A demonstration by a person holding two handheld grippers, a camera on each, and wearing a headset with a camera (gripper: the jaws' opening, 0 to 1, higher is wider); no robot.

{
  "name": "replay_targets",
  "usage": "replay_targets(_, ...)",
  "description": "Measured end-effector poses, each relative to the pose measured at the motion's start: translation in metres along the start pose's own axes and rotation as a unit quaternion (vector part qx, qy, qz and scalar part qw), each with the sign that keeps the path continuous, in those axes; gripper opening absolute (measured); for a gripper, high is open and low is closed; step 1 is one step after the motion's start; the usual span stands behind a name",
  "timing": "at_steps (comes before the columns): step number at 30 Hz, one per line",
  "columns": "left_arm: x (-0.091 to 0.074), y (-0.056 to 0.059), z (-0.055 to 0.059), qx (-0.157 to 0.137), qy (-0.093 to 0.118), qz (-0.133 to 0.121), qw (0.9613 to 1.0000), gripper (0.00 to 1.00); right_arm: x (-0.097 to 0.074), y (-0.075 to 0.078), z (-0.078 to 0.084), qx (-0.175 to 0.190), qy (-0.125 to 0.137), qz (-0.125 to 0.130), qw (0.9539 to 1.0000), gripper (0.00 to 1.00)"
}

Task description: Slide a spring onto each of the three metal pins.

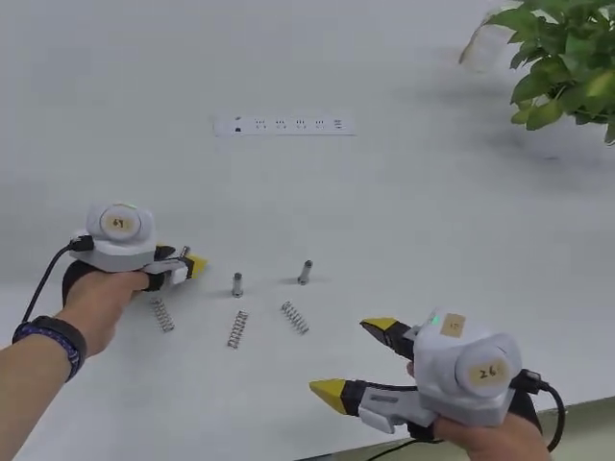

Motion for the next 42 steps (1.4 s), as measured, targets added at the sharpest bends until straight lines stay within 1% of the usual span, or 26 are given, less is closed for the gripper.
replay_targets(5, 0.002, -0.001, -0.003, -0.003, 0.004, -0.01, 0.9999, 0.19, -0.002, 0.003, 0.0, 0.005, 0.003, 0.005, 1.0, 0.6)
replay_targets(8, 0.003, 0.0, -0.003, 0.007, 0.003, -0.019, 0.9998, 0.16, -0.002, 0.003, 0.001, 0.006, 0.001, 0.004, 1.0, 0.6)
replay_targets(10, 0.003, -0.001, -0.003, 0.016, 0.0, -0.027, 0.9995, 0.13, -0.002, 0.003, 0.002, 0.005, 0.0, 0.004, 1.0, 0.6)
replay_targets(14, 0.004, -0.002, -0.002, 0.019, -0.005, -0.038, 0.9991, 0.08, 0.0, 0.001, 0.002, 0.005, 0.0, 0.002, 1.0, 0.59)
replay_targets(16, 0.003, -0.005, -0.001, 0.029, -0.011, -0.051, 0.9982, 0.04, 0.0, 0.0, 0.002, 0.005, 0.0, 0.0, 1.0, 0.59)
replay_targets(19, 0.004, -0.007, -0.002, 0.029, -0.018, -0.058, 0.9977, 0.02, 0.001, 0.0, 0.002, 0.005, 0.0, -0.001, 1.0, 0.59)
replay_targets(22, 0.004, -0.008, -0.002, 0.037, -0.026, -0.065, 0.9968, 0.0, 0.001, 0.0, 0.003, 0.005, 0.001, 0.0, 1.0, 0.59)
replay_targets(24, 0.004, -0.008, -0.003, 0.039, -0.029, -0.064, 0.9968, 0.0, 0.0, 0.0, 0.003, 0.005, 0.001, 0.0, 1.0, 0.59)
replay_targets(26, 0.004, -0.007, -0.002, 0.029, -0.037, -0.057, 0.9973, 0.0, 0.0, 0.0, 0.003, 0.005, 0.002, 0.001, 1.0, 0.59)
replay_targets(28, 0.004, -0.006, -0.001, 0.027, -0.038, -0.057, 0.9973, 0.0, -0.001, 0.001, 0.003, 0.005, 0.002, 0.002, 1.0, 0.59)
replay_targets(33, 0.001, -0.001, 0.003, 0.023, -0.045, -0.05, 0.9974, 0.0, -0.002, 0.002, 0.003, 0.006, 0.005, 0.005, 1.0, 0.59)
replay_targets(37, -0.003, 0.001, 0.001, 0.025, -0.041, -0.051, 0.9976, 0.0, -0.004, 0.002, 0.005, 0.007, 0.005, 0.007, 0.9999, 0.59)
replay_targets(42, -0.008, 0.002, -0.005, 0.017, -0.029, -0.053, 0.998, 0.0, -0.005, 0.003, 0.005, 0.01, 0.008, 0.01, 0.9999, 0.59)
Point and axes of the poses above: the centre of the closed fingertips' face, and the gripper's own axes: x roughly forward along the fingers, y roughly to its right, z roughly out of its underside, the point moved 2 cm from there along -x, roughly backward along the fingers
